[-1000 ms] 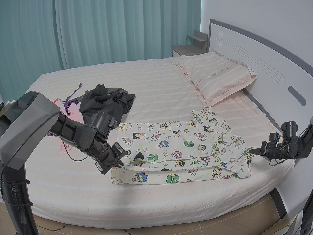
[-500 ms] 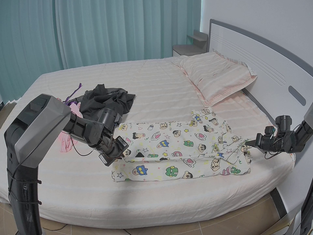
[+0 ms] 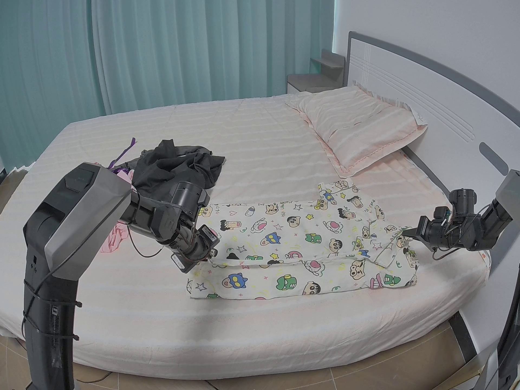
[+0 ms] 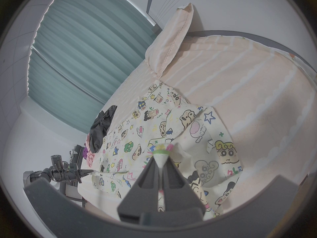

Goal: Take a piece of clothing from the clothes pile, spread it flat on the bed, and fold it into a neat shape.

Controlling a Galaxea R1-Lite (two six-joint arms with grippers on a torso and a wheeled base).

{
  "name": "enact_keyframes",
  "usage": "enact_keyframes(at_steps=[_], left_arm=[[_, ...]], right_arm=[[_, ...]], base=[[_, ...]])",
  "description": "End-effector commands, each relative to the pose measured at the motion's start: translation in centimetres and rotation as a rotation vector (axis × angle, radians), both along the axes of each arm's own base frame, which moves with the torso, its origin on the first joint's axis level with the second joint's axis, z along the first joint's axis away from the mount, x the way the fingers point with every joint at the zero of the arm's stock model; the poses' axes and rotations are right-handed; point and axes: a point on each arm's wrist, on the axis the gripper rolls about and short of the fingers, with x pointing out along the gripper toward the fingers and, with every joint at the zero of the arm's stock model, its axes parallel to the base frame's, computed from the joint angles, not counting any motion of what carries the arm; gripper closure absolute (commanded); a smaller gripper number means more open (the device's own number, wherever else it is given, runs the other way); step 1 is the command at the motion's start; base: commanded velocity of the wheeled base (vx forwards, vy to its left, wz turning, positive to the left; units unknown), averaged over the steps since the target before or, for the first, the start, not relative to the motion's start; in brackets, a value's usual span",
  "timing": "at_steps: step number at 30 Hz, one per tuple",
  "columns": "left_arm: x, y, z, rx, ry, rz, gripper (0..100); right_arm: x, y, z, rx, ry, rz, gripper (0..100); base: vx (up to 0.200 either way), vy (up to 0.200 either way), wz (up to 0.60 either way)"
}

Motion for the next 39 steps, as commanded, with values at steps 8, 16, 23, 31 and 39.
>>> enact_keyframes(at_steps=[8,16,23,31,39], left_arm=[[1.0,-0.1,-1.3,0.041,-0.011,0.032,100],[1.6,-0.3,-1.4,0.054,0.017,0.033,100],[1.8,-0.4,-1.1,0.056,0.037,0.033,0],[1.5,0.0,-1.0,0.048,0.050,0.047,0],[-0.7,4.1,3.4,-0.032,0.037,0.085,0]], right_arm=[[2.3,0.9,-0.8,0.030,0.017,-0.080,100],[2.7,0.9,-1.5,0.036,0.036,-0.110,100],[3.1,0.9,-1.6,0.051,0.034,-0.123,100],[3.0,0.7,-0.7,0.066,0.034,-0.190,0],[1.1,2.0,2.9,0.149,0.055,-0.412,0]], base=[[0.000,0.000,0.00],[0.000,0.000,0.00],[0.000,0.000,0.00],[0.000,0.000,0.00],[0.000,0.000,0.00]])
